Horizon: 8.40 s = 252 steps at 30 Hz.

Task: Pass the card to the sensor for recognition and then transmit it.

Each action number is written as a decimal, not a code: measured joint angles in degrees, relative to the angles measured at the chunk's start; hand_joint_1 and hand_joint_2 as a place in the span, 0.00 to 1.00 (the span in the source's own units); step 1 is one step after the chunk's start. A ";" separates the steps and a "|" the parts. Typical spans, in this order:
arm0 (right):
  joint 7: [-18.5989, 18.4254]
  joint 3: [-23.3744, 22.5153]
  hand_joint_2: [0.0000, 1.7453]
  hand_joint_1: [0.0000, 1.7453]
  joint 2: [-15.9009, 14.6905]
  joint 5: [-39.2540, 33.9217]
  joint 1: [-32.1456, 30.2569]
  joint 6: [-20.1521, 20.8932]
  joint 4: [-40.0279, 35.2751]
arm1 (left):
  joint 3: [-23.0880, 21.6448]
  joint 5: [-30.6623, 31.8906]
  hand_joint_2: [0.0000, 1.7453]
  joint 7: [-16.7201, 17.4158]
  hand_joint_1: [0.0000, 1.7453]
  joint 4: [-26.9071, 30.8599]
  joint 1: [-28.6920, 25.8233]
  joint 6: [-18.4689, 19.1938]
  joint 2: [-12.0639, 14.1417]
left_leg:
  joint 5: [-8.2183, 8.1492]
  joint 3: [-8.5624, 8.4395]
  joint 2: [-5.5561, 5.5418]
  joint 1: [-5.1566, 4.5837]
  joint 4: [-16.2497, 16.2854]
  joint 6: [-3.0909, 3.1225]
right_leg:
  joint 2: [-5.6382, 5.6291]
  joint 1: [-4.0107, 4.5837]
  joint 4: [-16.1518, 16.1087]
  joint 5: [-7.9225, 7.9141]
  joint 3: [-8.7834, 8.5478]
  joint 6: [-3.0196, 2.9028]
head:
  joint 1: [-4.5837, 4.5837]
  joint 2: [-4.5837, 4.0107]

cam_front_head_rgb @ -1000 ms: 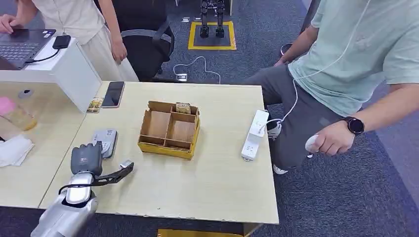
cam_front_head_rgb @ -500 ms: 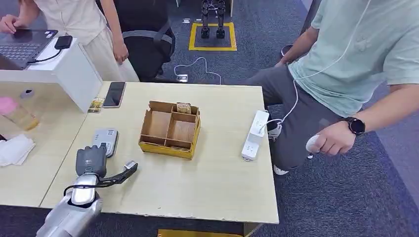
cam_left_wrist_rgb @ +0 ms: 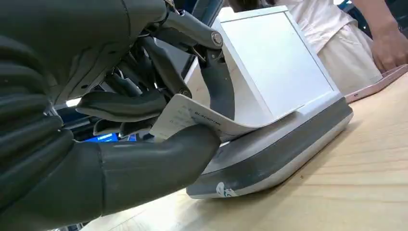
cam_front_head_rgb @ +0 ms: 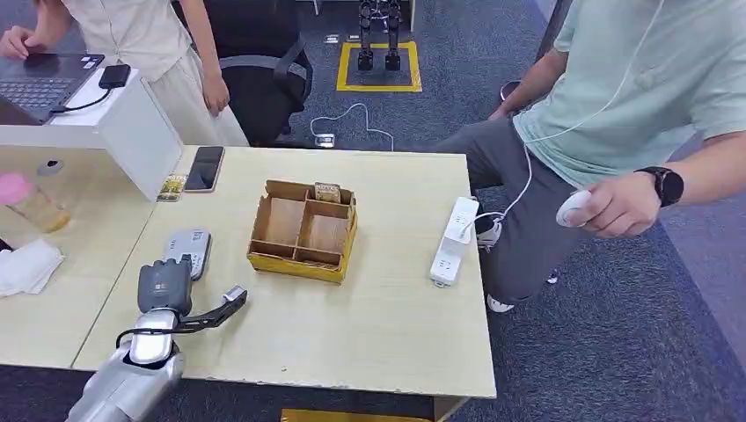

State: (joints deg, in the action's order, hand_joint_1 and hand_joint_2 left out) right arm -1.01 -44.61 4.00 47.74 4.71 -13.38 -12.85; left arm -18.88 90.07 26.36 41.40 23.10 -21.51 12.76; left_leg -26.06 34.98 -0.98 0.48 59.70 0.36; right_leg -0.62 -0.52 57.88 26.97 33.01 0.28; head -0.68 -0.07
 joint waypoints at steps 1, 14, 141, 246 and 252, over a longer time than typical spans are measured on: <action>0.00 -0.02 1.00 0.00 0.00 0.02 0.00 0.00 0.00 | 0.00 0.00 1.00 0.00 0.99 -0.04 0.02 -0.02 0.00 | 0.00 0.00 0.00 0.00 0.00 0.00 | 0.00 0.00 0.00 0.00 0.00 0.00 | 0.02 0.00; 0.04 -2.12 1.00 0.00 0.00 2.56 0.00 0.07 -0.02 | 4.33 0.00 1.00 -6.80 1.00 8.05 -1.20 2.28 -0.35 | 0.05 0.12 0.01 0.02 0.02 -0.01 | -0.01 0.00 0.00 -0.02 0.15 -0.01 | 0.02 0.00; 4.39 -21.66 1.00 0.00 0.76 17.81 1.74 3.06 -0.37 | -29.72 -64.87 1.00 -42.62 0.00 47.11 21.53 43.41 49.35 | 0.08 0.53 0.22 0.15 -0.03 -0.14 | -0.28 0.12 0.06 -0.01 0.65 -0.33 | 0.02 0.00; 4.90 -26.97 1.00 0.00 3.15 19.52 2.95 1.18 -1.46 | -17.49 -0.04 1.00 -7.41 0.00 27.63 3.12 17.84 -1.57 | 0.06 0.55 0.05 0.03 0.01 -0.09 | -0.02 -0.01 0.02 -0.08 0.62 -0.21 | 0.02 0.00; 4.98 -26.99 1.00 0.00 3.15 19.60 2.95 1.18 -1.51 | -17.51 -0.04 1.00 -6.80 0.00 27.52 3.37 18.18 -1.55 | 0.06 0.55 0.05 0.03 0.01 -0.09 | -0.02 -0.01 0.02 -0.08 0.62 -0.21 | 0.02 0.00</action>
State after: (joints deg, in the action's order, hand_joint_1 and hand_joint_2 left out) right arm 3.98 -71.60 7.15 67.34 7.66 -12.20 -14.36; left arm -36.39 90.03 19.56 68.92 26.47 -3.33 11.21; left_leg -26.00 35.53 -0.94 0.51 59.71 0.27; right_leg -0.64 -0.53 57.90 26.89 33.64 0.07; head -0.66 -0.07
